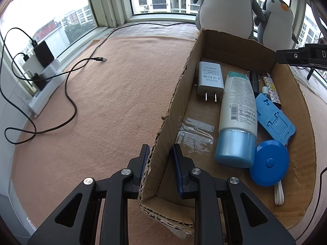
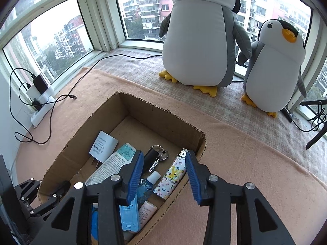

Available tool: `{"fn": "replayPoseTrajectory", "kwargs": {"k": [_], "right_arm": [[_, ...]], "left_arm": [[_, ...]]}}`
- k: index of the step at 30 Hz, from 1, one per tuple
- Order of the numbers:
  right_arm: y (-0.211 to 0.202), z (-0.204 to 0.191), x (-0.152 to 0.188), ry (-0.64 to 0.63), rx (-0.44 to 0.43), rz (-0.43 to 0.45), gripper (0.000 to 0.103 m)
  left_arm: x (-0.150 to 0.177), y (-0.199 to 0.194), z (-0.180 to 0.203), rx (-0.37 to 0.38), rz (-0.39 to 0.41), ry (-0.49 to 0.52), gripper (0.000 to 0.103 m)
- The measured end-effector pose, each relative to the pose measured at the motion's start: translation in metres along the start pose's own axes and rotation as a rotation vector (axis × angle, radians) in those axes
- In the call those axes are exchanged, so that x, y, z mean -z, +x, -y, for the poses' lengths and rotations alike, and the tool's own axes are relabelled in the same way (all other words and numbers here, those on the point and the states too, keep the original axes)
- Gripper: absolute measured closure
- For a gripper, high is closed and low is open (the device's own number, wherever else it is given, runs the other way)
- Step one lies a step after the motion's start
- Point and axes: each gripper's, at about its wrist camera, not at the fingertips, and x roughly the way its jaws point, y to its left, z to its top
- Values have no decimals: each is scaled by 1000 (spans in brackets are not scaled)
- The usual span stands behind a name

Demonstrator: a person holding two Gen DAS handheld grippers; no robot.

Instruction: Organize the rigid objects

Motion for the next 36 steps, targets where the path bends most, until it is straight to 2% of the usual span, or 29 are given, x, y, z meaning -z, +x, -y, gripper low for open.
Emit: {"fn": "replayPoseTrajectory", "kwargs": {"k": [21, 36], "right_arm": [[-54, -18, 11, -38, 15, 73, 56], [-95, -10, 35, 0, 31, 107, 51]], "left_arm": [[-1, 0, -1, 1, -8, 2, 82], [-2, 1, -1, -4, -14, 17, 82]]}}
